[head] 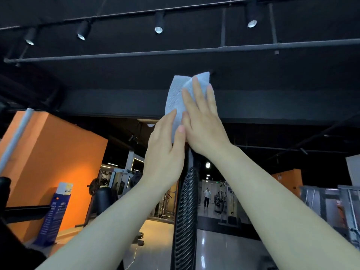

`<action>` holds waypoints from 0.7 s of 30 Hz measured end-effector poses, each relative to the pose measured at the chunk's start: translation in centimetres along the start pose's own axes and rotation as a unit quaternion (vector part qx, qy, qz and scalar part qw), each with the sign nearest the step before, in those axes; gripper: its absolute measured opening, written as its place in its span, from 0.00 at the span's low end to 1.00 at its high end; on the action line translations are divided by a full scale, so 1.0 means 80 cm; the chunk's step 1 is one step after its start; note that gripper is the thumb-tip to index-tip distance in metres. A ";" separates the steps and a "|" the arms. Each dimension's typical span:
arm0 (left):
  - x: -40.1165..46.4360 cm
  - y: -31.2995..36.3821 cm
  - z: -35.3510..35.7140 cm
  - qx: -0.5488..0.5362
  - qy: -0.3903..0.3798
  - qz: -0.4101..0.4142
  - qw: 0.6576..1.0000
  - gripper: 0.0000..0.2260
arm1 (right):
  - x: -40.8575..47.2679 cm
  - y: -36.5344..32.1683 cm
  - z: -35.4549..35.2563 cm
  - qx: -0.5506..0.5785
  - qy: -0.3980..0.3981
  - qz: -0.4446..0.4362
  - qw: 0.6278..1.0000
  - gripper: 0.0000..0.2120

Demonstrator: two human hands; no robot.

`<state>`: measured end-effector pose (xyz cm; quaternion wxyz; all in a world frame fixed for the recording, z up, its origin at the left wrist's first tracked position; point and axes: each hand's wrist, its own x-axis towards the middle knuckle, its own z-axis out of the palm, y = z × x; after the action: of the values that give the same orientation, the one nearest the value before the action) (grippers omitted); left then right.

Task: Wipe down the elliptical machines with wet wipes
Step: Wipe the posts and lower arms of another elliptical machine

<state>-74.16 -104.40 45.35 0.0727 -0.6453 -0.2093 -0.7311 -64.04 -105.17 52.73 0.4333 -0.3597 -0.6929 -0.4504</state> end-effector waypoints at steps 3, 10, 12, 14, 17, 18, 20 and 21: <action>0.015 0.006 -0.003 -0.012 -0.012 0.017 1.000 0.20 | 0.045 0.013 -0.017 0.043 -0.011 0.028 0.999 0.24; 0.036 0.001 -0.010 0.024 -0.017 -0.016 0.999 0.26 | 0.053 0.020 -0.012 0.084 0.029 -0.008 0.996 0.19; 0.051 0.006 -0.014 0.047 -0.023 0.001 0.999 0.25 | 0.048 0.021 -0.015 0.094 0.022 -0.014 0.995 0.20; 0.072 0.017 -0.018 0.043 -0.031 -0.018 0.998 0.23 | 0.036 0.024 -0.020 0.131 0.009 -0.021 0.991 0.22; 0.102 0.030 -0.029 0.056 -0.067 -0.054 0.995 0.21 | 0.013 0.031 -0.029 0.163 0.021 0.000 0.986 0.25; 0.109 0.033 -0.033 0.074 -0.082 -0.055 0.992 0.22 | 0.008 0.033 -0.031 0.159 0.032 0.018 0.987 0.25; 0.116 0.038 -0.041 0.100 -0.117 -0.058 0.986 0.25 | 0.001 0.032 -0.036 0.167 0.039 0.045 0.984 0.26; 0.117 0.040 -0.044 0.110 -0.133 -0.061 0.983 0.27 | 0.001 0.030 -0.039 0.175 0.040 0.051 0.982 0.26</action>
<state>-77.68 -107.15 54.83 0.0704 -0.7108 -0.3352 -0.6144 -61.04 -107.26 54.23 0.5394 -0.2952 -0.7237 -0.3132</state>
